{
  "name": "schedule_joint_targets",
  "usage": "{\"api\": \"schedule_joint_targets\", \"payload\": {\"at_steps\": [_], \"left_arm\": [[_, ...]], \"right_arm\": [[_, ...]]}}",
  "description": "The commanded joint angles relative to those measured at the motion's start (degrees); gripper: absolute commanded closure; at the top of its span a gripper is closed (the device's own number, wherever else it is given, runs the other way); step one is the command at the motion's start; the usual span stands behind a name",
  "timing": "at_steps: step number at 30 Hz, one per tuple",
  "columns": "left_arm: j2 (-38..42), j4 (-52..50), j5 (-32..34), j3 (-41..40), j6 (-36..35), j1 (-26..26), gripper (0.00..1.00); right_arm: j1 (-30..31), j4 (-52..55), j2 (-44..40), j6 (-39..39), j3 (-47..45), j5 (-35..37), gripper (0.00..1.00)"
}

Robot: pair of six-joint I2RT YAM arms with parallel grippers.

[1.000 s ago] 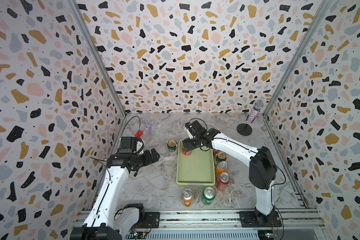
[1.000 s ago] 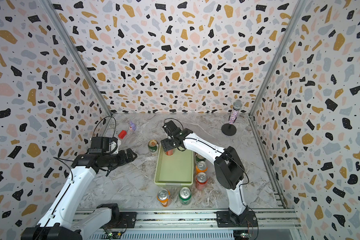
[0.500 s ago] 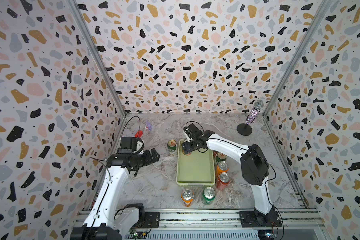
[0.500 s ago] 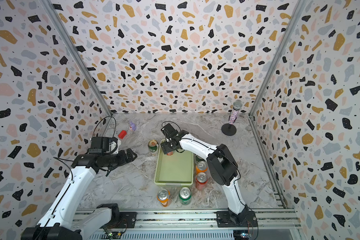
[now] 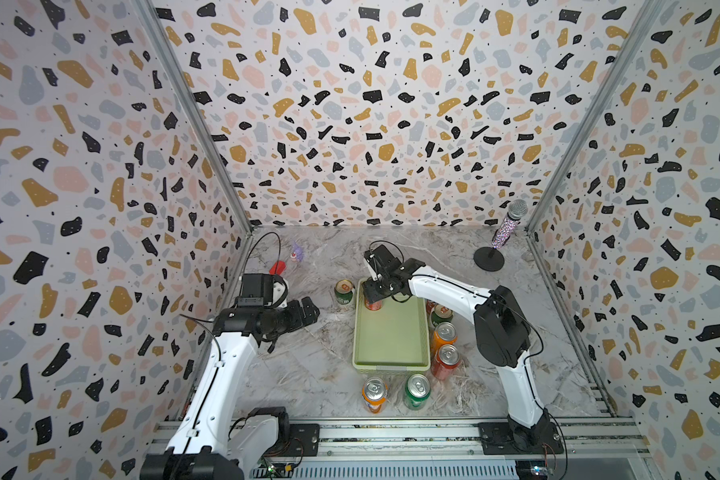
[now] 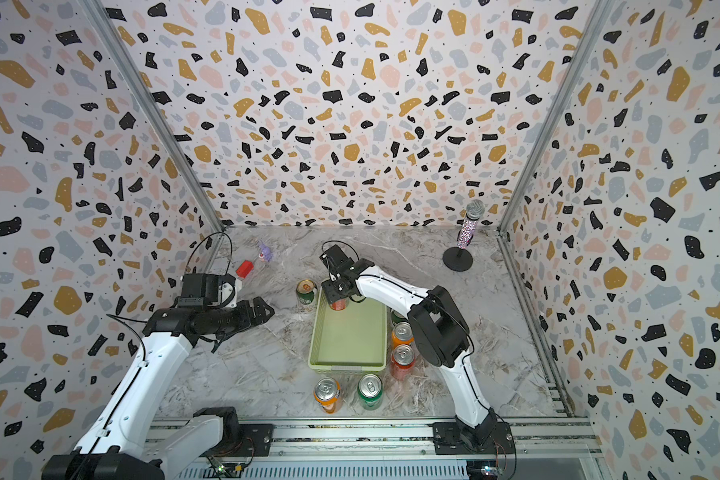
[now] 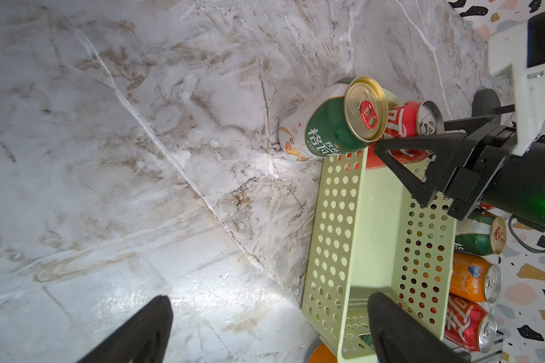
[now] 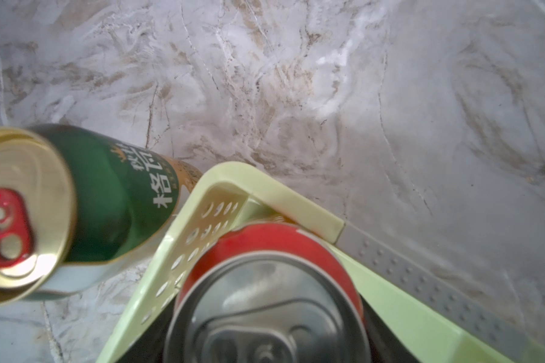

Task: Take out the drinks from the basket
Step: Pick up the drink from the basket.

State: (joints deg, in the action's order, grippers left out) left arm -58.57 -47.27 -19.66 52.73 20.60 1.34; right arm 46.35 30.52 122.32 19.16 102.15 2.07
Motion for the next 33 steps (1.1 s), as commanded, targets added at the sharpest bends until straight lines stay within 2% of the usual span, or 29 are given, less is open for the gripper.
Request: {"api": "schedule_joint_targets", "payload": {"at_steps": [1, 6, 11, 23, 33], "left_arm": [[0.29, 1.40, 0.01, -0.77, 0.00, 0.24, 0.00], [0.26, 1.39, 0.38, -0.79, 0.02, 0.24, 0.00], [0.33, 1.47, 0.52, -0.79, 0.10, 0.24, 0.00], [0.60, 1.44, 0.68, -0.79, 0.14, 0.24, 0.00], [-0.46, 1.41, 0.32, -0.61, 0.14, 0.24, 0.00]], "right_arm": [[-0.08, -2.07, -3.07, -0.38, -1.37, -0.36, 0.49], [-0.05, -3.18, -7.43, -0.80, -4.54, 0.22, 0.63], [-0.04, -3.60, -11.70, -0.89, -7.20, 0.22, 0.70], [0.37, -3.89, -20.53, -1.09, -13.06, -1.53, 0.75], [3.40, -2.99, -25.58, -1.66, -14.45, -0.84, 0.76]]}}
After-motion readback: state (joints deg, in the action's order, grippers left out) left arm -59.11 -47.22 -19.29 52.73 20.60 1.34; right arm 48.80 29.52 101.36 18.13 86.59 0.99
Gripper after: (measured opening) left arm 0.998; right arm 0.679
